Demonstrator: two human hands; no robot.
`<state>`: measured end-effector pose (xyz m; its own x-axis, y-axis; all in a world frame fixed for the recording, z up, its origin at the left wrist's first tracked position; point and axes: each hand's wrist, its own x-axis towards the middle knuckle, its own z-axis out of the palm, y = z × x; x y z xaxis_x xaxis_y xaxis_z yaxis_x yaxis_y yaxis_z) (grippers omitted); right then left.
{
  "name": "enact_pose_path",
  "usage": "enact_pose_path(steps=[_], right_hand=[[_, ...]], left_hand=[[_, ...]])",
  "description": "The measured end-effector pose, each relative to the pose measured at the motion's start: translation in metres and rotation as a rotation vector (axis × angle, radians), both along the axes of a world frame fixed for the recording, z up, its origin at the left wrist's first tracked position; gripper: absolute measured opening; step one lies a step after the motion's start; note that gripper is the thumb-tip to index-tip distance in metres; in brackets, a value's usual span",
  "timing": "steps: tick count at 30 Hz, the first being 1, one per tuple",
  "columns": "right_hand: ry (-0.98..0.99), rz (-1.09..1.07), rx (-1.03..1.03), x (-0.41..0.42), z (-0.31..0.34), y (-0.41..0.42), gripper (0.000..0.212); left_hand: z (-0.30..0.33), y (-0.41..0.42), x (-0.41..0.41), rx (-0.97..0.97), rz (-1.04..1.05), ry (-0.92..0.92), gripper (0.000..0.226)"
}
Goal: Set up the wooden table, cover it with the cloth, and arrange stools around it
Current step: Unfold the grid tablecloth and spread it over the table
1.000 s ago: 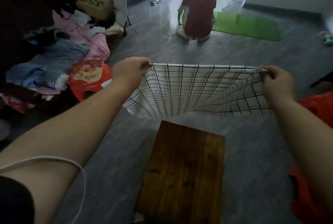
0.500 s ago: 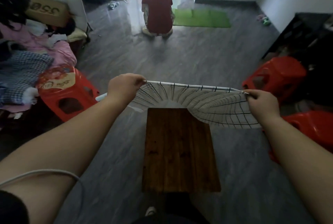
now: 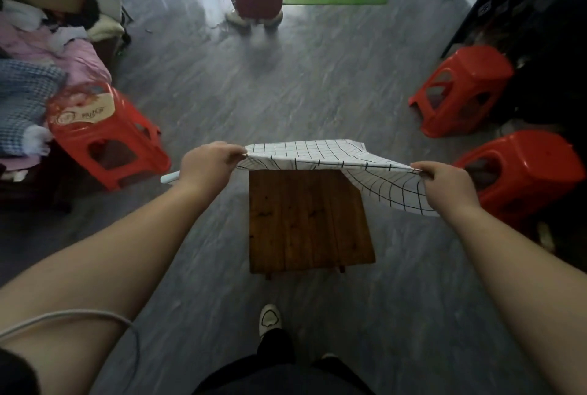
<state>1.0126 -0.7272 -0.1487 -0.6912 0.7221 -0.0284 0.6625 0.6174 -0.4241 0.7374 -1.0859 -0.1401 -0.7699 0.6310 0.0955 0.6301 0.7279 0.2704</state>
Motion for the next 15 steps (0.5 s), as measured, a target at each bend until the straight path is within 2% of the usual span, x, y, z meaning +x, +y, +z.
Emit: enact_pose_path(steps=[6, 15], right_hand=[[-0.131, 0.087, 0.015, 0.049, -0.057, -0.012, 0.034], [-0.236, 0.158, -0.046, 0.133, -0.181, -0.027, 0.043]], left_hand=[[-0.054, -0.029, 0.070, -0.016, 0.009, -0.078, 0.022], [-0.192, -0.048, 0.170, -0.080, 0.019, -0.224, 0.028]])
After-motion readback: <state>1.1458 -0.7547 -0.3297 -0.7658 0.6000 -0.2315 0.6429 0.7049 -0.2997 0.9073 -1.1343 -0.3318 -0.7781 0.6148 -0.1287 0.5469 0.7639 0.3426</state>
